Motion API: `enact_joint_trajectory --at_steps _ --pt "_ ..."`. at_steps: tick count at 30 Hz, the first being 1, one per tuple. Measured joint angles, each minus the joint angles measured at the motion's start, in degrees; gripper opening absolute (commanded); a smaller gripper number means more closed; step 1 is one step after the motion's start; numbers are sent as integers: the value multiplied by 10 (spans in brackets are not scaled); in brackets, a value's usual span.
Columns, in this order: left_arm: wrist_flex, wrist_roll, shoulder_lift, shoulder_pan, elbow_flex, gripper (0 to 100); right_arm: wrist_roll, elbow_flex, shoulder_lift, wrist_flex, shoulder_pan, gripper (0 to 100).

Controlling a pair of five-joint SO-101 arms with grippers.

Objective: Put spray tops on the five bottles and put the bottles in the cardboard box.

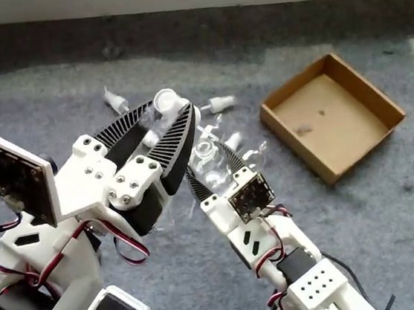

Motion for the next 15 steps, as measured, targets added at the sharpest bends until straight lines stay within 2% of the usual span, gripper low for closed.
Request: enact_joint_trajectory --at_steps 15 --pt "33 -33 2 -1 15 59 0 0 0 0 5 124"
